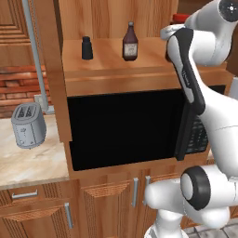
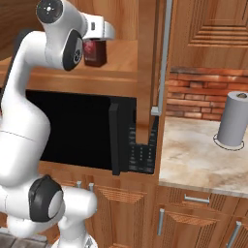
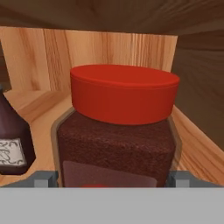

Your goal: Collect the paprika, ketchup, and shaker from the cabinet and place them next to the stove.

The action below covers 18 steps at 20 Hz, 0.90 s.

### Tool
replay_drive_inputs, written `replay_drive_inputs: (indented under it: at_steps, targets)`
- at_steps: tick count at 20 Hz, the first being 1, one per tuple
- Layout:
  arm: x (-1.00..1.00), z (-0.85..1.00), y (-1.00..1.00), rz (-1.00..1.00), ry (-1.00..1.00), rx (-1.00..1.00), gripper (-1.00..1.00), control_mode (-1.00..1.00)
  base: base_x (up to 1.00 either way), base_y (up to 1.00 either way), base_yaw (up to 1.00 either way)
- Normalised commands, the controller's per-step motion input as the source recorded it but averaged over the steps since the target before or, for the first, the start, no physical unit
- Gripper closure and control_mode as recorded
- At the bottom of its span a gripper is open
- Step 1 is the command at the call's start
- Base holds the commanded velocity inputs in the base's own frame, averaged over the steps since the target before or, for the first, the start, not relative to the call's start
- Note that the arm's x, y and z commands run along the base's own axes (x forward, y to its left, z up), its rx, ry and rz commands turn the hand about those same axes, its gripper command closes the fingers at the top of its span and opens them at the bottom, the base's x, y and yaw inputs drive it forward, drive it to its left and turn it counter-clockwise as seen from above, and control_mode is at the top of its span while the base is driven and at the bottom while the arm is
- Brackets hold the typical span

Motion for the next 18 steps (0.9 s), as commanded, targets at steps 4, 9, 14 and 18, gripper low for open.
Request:
replay_drive_inputs:
  at_steps: [4, 9, 14, 18]
  targets:
    - [-0.59, 0.05, 0.02, 0.02, 0.0, -0.01, 1.0, -1.0, 0.0, 0.0, 0.0]
    - [-0.67, -0.07, 0.0, 0.01, 0.0, -0.01, 1.0, -1.0, 0.0, 0.0, 0.0]
    - [-0.67, -0.21, 0.0, 0.0, 0.0, -0.02, 1.0, -1.0, 0.0, 0.0, 0.0]
    - [-0.61, -0.3, 0.0, 0.0, 0.0, -0.02, 1.0, -1.0, 0.0, 0.0, 0.0]
